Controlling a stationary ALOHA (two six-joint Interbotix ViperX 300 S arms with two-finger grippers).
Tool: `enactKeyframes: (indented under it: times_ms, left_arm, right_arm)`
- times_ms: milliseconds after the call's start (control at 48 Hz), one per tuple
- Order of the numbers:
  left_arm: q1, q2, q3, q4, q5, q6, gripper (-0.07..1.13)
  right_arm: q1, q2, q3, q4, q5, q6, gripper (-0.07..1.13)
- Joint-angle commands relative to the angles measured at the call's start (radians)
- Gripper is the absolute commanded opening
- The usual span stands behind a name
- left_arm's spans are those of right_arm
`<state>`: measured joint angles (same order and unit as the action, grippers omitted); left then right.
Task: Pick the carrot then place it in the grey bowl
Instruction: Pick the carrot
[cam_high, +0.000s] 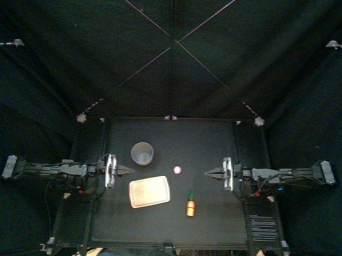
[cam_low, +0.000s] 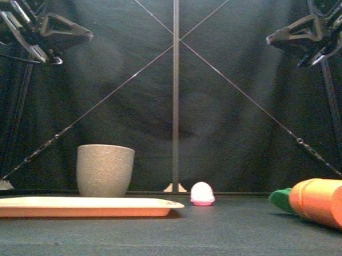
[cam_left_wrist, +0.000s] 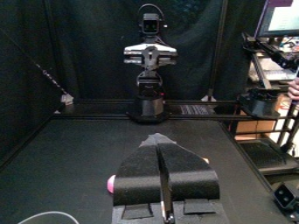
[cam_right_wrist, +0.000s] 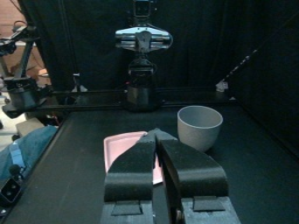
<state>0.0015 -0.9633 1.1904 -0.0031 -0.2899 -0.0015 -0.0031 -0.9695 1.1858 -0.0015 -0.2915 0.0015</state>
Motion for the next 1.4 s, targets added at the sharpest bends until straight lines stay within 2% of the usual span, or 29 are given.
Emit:
enactKeyframes:
  times_ms: [21,146,208,438,521,625,729,875,1062,1125,1396]
  left_arm:
    - [0.025,-0.009,0.003,0.003,-0.005,0.003,-0.08]
    - [0.026,-0.011,0.006,0.005,-0.005,0.003,-0.02]
    - [0.026,-0.011,0.009,0.005,-0.005,0.003,0.0]
    - [0.026,-0.011,0.014,0.006,-0.005,0.003,0.0]
    - [0.026,-0.011,0.017,0.006,-0.003,0.003,0.0]
    - [0.026,-0.011,0.017,0.006,-0.002,0.003,0.0]
    - [0.028,-0.011,0.017,0.006,0.0,0.003,0.0]
    - [0.028,-0.011,0.018,0.006,-0.002,0.003,0.0]
    - [0.028,-0.011,0.018,0.006,0.009,0.003,0.0]
    - [0.028,-0.011,0.018,0.006,0.011,0.003,0.0]
    - [0.029,-0.011,0.018,0.006,0.017,0.003,0.0]
  right_arm:
    - [0.032,0.037,0.015,0.003,0.002,0.018,-0.02]
    - [0.081,0.106,0.04,0.005,0.02,0.052,0.02]
    - [0.13,0.161,0.034,0.005,0.026,0.074,0.04]
    - [0.304,0.382,-0.051,0.009,0.069,0.137,0.06]
    - [0.334,0.462,-0.083,0.046,0.121,0.149,0.07]
    - [0.336,0.546,-0.12,0.141,0.198,0.184,0.13]
    - [0.307,0.618,-0.152,0.252,0.281,0.236,0.28]
    - [0.245,0.683,-0.204,0.353,0.402,0.308,0.62]
    - [0.245,0.756,-0.291,0.365,0.469,0.374,1.03]
    - [0.255,0.776,-0.316,0.367,0.477,0.383,1.06]
    - [0.261,0.902,-0.417,0.41,0.557,0.39,1.05]
